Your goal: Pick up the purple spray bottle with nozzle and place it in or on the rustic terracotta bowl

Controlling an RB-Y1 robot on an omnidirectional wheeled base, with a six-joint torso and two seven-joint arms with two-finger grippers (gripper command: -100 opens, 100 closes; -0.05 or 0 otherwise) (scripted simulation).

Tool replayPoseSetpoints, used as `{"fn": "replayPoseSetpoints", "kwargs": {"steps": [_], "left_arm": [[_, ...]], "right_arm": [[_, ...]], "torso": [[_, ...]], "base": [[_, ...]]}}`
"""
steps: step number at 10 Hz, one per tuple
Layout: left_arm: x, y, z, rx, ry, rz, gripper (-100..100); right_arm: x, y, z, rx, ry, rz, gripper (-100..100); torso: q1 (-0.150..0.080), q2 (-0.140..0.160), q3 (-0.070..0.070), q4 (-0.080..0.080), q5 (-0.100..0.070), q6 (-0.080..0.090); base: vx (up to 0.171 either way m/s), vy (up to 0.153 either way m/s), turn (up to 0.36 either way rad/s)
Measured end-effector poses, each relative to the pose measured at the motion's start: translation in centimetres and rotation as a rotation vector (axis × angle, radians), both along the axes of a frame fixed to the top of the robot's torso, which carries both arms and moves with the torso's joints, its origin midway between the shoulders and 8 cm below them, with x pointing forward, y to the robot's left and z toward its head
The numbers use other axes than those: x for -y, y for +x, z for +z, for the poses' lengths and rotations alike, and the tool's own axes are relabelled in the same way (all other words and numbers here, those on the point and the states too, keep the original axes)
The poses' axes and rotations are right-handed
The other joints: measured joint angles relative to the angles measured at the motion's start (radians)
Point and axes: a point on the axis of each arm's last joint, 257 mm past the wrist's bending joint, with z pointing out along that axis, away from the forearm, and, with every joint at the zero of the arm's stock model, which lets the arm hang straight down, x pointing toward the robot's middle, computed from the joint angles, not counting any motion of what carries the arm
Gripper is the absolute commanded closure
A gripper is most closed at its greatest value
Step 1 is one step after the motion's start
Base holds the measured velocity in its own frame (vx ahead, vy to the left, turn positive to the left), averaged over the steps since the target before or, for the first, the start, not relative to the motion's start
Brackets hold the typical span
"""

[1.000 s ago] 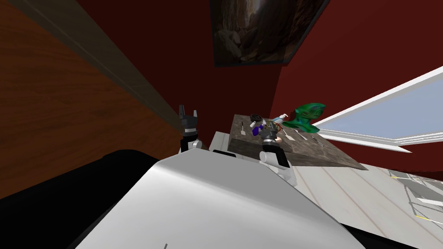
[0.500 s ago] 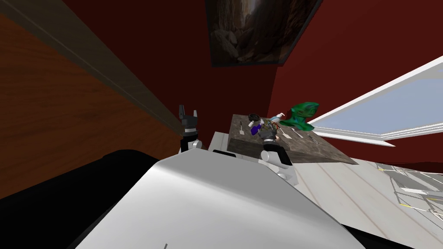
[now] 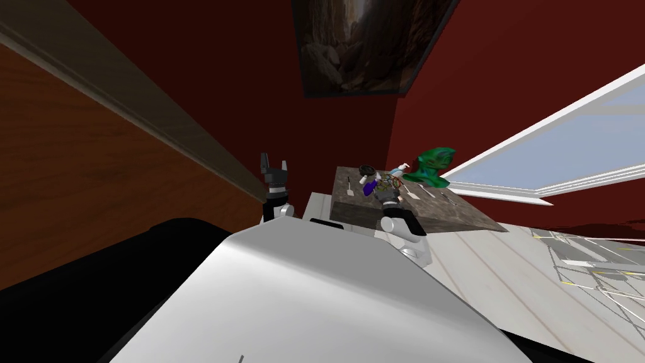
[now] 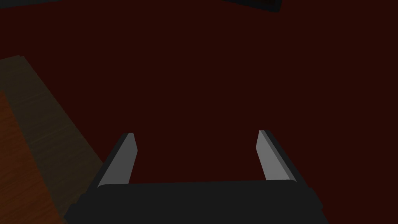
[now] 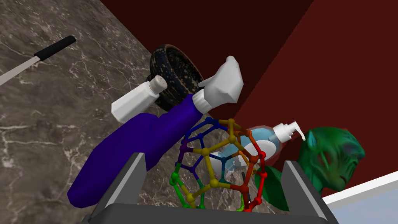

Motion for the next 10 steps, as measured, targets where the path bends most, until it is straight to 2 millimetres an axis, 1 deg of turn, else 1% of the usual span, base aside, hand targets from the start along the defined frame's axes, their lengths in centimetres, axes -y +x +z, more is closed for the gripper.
{"fn": "replayPoseSetpoints", "kwargs": {"steps": [5, 8, 10], "left_arm": [[0.0, 0.0, 0.0, 0.0, 0.0, 0.0, 0], [0.0, 0.0, 0.0, 0.0, 0.0, 0.0, 0], [0.0, 0.0, 0.0, 0.0, 0.0, 0.0, 0]], "right_arm": [[-0.6, 1.1, -2.7, -0.08, 0.193, 0.013, -100], [-1.6, 1.8, -3.7, -0.122, 0.301, 0.029, -100], [-2.6, 2.3, -4.2, -0.151, 0.379, 0.046, -100]], "torso": [[0.0, 0.0, 0.0, 0.0, 0.0, 0.0], [0.001, 0.0, 0.0, 0.0, 0.0, 0.0], [0.0, 0.0, 0.0, 0.0, 0.0, 0.0]], "base": [[0.012, 0.003, -0.08], [0.011, 0.008, -0.095], [0.019, 0.007, -0.142]]}}
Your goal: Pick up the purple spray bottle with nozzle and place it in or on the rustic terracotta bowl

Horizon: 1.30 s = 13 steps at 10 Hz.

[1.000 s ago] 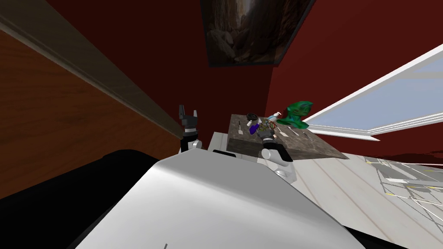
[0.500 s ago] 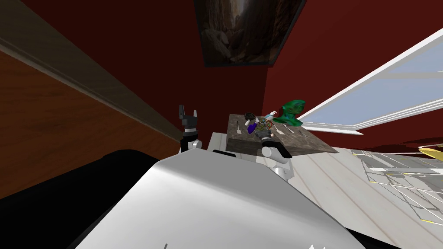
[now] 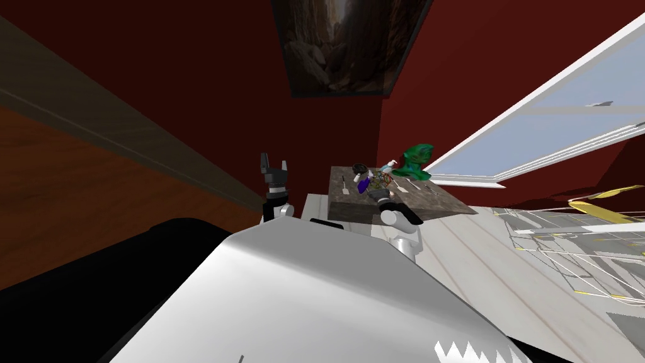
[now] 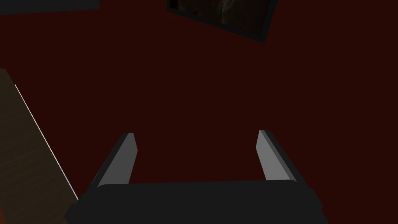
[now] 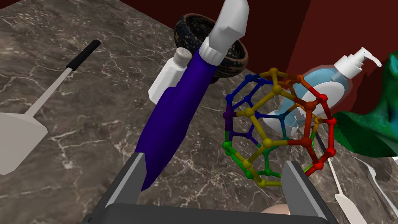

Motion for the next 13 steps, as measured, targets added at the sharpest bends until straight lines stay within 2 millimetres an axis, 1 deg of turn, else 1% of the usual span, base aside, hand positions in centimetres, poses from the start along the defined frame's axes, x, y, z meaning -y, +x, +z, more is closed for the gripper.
{"fn": "replayPoseSetpoints", "kwargs": {"steps": [2, 6, 10, 11, 12, 13], "left_arm": [[0.0, 0.0, 0.0, 0.0, 0.0, 0.0, 0], [0.0, 0.0, 0.0, 0.0, 0.0, 0.0, 0], [0.0, 0.0, 0.0, 0.0, 0.0, 0.0, 0], [0.0, 0.0, 0.0, 0.0, 0.0, 0.0, 0], [0.0, 0.0, 0.0, 0.0, 0.0, 0.0, 0], [0.0, 0.0, 0.0, 0.0, 0.0, 0.0, 0]], "right_arm": [[-1.6, 0.8, -0.8, -0.032, 0.093, 0.023, -100], [-4.2, 1.9, -1.6, -0.089, 0.253, 0.073, -100], [-7.1, 2.7, -1.6, -0.123, 0.382, 0.113, -100], [-8.2, 2.9, -1.7, -0.13, 0.424, 0.122, -100], [-8.3, 2.9, -1.7, -0.132, 0.429, 0.123, 0], [-8.3, 2.9, -1.7, -0.132, 0.429, 0.123, -100]], "torso": [[0.0, -0.001, -0.001, 0.0, 0.0, 0.0], [0.0, -0.002, -0.001, 0.0, 0.0, 0.0], [-0.001, -0.001, -0.001, 0.0, 0.0, 0.0], [-0.001, -0.002, -0.001, 0.0, 0.0, 0.0], [-0.001, 0.0, 0.0, 0.0, 0.0, 0.0], [-0.001, 0.001, 0.0, 0.0, 0.0, 0.0]], "base": [[0.031, 0.009, -0.133], [0.037, 0.004, -0.108], [0.037, -0.009, -0.078], [0.017, -0.001, -0.011], [0.0, 0.0, 0.0], [0.0, 0.0, 0.0]]}}
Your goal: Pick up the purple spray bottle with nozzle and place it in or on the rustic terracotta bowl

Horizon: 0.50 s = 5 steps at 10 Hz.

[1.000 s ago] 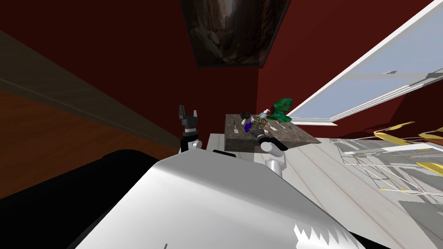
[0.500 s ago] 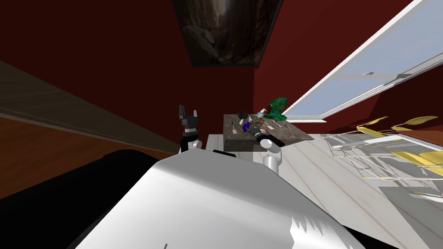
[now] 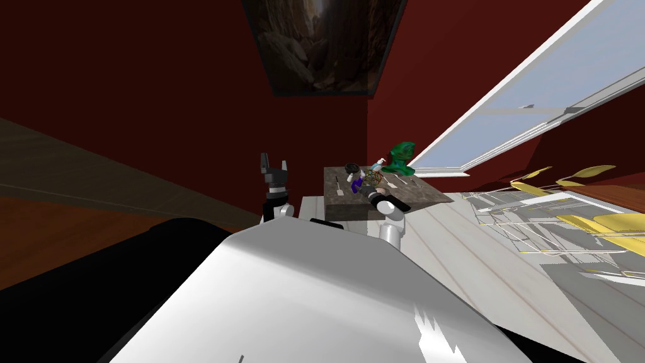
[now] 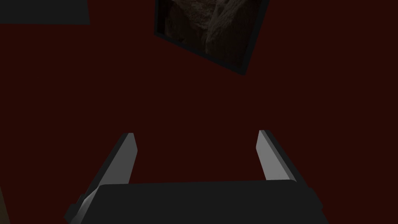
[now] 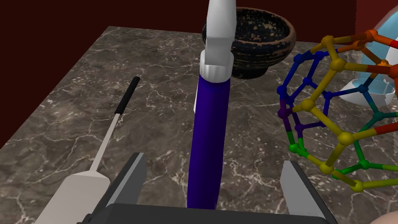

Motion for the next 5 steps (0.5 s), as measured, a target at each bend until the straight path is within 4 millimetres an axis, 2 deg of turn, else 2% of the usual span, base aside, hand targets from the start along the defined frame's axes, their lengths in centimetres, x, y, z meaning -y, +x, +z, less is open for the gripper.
{"fn": "replayPoseSetpoints", "kwargs": {"steps": [1, 5], "left_arm": [[0.0, 0.0, 0.0, 0.0, 0.0, 0.0, 0], [0.0, 0.0, 0.0, 0.0, 0.0, 0.0, 0]], "right_arm": [[0.0, 0.0, 0.0, 0.0, 0.0, 0.0, 100], [0.02, 0.01, 0.04, 0.001, 0.0, 0.0, 100]], "torso": [[0.0, 0.0, 0.0, 0.0, 0.0, 0.0], [0.0, -0.001, -0.001, -0.001, 0.0, -0.001]], "base": [[0.0, 0.0, 0.0], [0.0, 0.0, 0.0]]}}
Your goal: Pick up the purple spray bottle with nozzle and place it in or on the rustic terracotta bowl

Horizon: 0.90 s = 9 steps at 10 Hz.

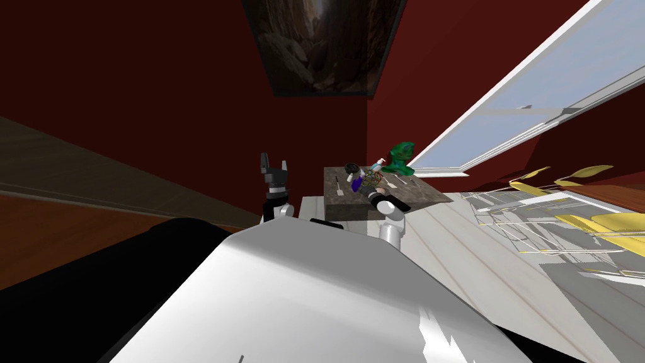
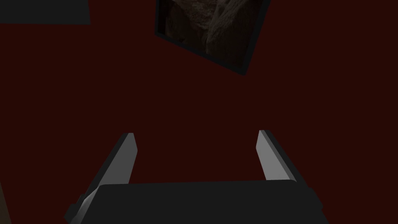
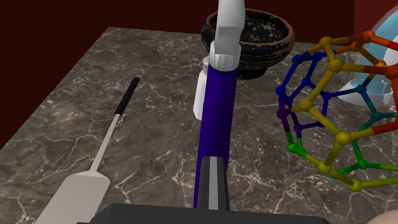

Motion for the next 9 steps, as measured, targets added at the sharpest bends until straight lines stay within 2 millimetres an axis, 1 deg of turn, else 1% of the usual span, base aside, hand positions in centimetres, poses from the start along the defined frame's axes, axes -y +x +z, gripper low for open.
{"fn": "replayPoseSetpoints", "kwargs": {"steps": [2, 5, 9], "left_arm": [[0.0, 0.0, 0.0, 0.0, 0.0, 0.0, 0], [0.0, 0.0, 0.0, 0.0, 0.0, 0.0, 0], [0.0, 0.0, 0.0, 0.0, 0.0, 0.0, 0]], "right_arm": [[0.0, 0.0, 0.0, 0.0, 0.0, 0.0, -100], [1.8, 0.3, 0.2, 0.002, -0.058, -0.002, -100], [3.0, 0.9, -0.8, 0.008, -0.074, -0.022, -100]], "torso": [[0.0, 0.0, 0.0, 0.0, 0.0, 0.0], [-0.001, 0.0, 0.0, 0.0, 0.0, 0.0], [0.002, 0.0, 0.0, 0.0, 0.0, 0.0]], "base": [[0.0, 0.0, 0.0], [-0.005, -0.003, 0.02], [-0.013, 0.01, 0.047]]}}
